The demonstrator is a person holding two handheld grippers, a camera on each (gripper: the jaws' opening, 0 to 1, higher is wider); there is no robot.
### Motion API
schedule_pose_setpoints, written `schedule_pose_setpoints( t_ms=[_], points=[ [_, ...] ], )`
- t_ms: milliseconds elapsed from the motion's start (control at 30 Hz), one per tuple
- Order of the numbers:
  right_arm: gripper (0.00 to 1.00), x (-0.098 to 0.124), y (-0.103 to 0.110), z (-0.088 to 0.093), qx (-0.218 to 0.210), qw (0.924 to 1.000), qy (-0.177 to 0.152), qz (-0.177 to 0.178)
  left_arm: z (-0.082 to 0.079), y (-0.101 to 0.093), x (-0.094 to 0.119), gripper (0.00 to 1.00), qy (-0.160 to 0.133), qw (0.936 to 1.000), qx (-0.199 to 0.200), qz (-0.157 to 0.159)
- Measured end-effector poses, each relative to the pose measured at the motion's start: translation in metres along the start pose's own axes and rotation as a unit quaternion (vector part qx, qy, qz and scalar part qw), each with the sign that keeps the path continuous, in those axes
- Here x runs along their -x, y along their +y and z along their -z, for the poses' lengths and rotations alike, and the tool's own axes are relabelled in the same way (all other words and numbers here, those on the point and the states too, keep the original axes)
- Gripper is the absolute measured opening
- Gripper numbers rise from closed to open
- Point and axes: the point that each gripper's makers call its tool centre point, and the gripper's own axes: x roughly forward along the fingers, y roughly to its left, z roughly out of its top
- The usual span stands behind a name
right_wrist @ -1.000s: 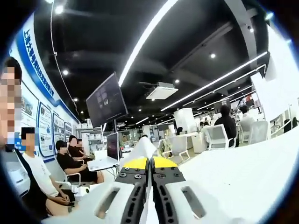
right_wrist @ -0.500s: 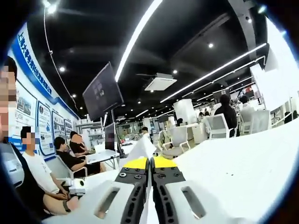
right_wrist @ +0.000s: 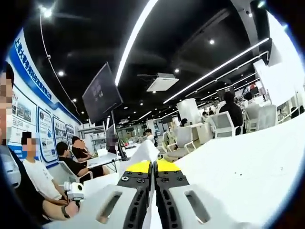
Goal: Organize the stack of printing papers by aligning and flattening the scattered papers on the table
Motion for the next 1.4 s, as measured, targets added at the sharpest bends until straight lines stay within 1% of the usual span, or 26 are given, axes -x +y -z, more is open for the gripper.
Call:
schedule_pose_setpoints(
  t_ms=[167, 433, 633, 833, 900, 1100, 1233, 1400],
  points=[
    [0.00, 0.000, -0.001, 0.003, -0.012, 0.9999, -0.001, -0.004, 0.000, 0.001, -0.001, 0.12, 0.000, 1.0000, 0.002, 0.000],
    [0.00, -0.008, -0.007, 0.014, -0.021, 0.9997, 0.010, -0.010, -0.001, 0.002, -0.001, 0.20, -0.003, 0.9999, 0.011, -0.002],
    [0.00, -0.011, -0.003, 0.023, -0.020, 0.9995, 0.020, -0.016, -0.001, 0.002, -0.002, 0.21, -0.003, 0.9999, 0.014, 0.000],
    [0.00, -0.014, -0.006, 0.027, -0.018, 0.9993, 0.028, -0.018, -0.002, 0.001, -0.001, 0.21, -0.005, 0.9999, 0.014, 0.002],
    [0.00, -0.017, -0.006, 0.031, -0.038, 0.9986, 0.029, -0.024, -0.002, 0.000, -0.001, 0.21, -0.007, 0.9998, 0.016, 0.003],
    [0.00, -0.022, 0.000, 0.044, -0.026, 0.9982, 0.046, -0.026, -0.004, 0.001, -0.001, 0.21, -0.011, 0.9995, 0.030, 0.008],
    [0.00, -0.026, 0.000, 0.049, -0.022, 0.9978, 0.056, -0.028, -0.003, 0.000, -0.001, 0.21, -0.011, 0.9994, 0.030, 0.009],
    [0.00, -0.033, -0.001, 0.055, -0.028, 0.9971, 0.063, -0.032, -0.003, -0.001, -0.001, 0.22, -0.011, 0.9993, 0.033, 0.011]
  ],
)
